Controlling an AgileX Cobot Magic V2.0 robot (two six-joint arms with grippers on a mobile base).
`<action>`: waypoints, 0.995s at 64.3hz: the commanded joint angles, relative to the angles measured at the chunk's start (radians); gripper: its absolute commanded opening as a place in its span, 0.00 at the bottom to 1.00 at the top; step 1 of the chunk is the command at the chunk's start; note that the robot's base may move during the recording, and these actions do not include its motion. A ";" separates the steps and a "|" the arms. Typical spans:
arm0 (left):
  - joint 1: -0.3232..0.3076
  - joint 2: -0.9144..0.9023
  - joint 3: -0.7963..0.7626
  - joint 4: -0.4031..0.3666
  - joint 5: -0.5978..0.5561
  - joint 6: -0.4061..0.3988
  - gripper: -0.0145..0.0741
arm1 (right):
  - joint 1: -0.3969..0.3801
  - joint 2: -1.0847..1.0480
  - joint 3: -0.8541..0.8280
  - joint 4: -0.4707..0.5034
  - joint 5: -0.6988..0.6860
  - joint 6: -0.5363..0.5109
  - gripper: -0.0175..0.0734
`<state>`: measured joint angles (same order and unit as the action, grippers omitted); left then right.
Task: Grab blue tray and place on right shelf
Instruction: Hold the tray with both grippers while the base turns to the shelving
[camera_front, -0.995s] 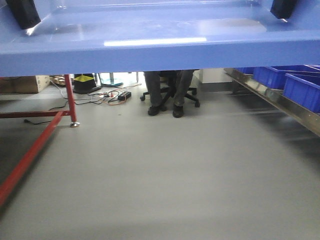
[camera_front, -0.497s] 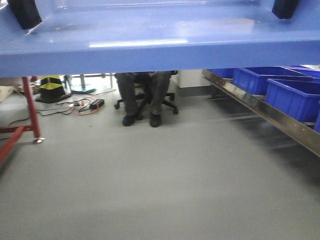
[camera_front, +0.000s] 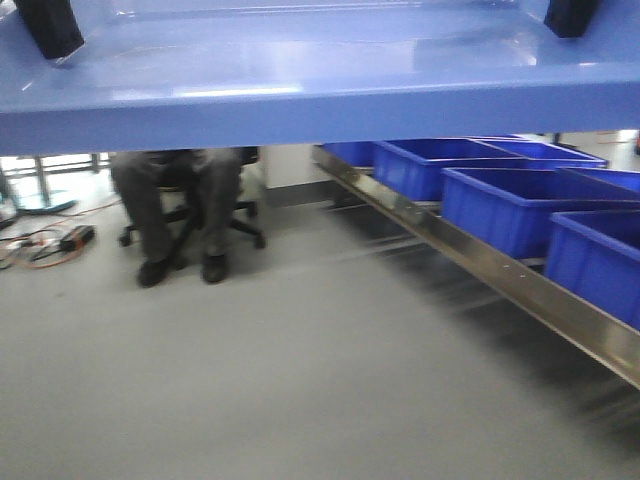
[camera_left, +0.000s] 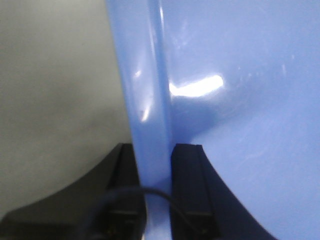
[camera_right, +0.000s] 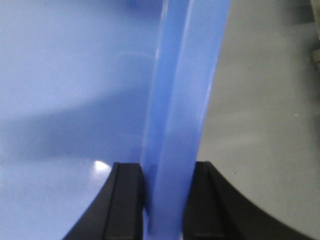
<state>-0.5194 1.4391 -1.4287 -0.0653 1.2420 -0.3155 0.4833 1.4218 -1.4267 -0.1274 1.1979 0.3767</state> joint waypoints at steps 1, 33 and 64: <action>-0.019 -0.032 -0.026 -0.077 0.093 0.039 0.11 | 0.006 -0.035 -0.033 0.017 -0.090 -0.024 0.25; -0.019 -0.032 -0.026 -0.077 0.093 0.039 0.11 | 0.006 -0.035 -0.033 0.017 -0.090 -0.024 0.25; -0.019 -0.032 -0.026 -0.077 0.093 0.039 0.11 | 0.006 -0.035 -0.033 0.017 -0.090 -0.024 0.25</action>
<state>-0.5194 1.4391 -1.4287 -0.0695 1.2424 -0.3155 0.4833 1.4218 -1.4267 -0.1284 1.1979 0.3767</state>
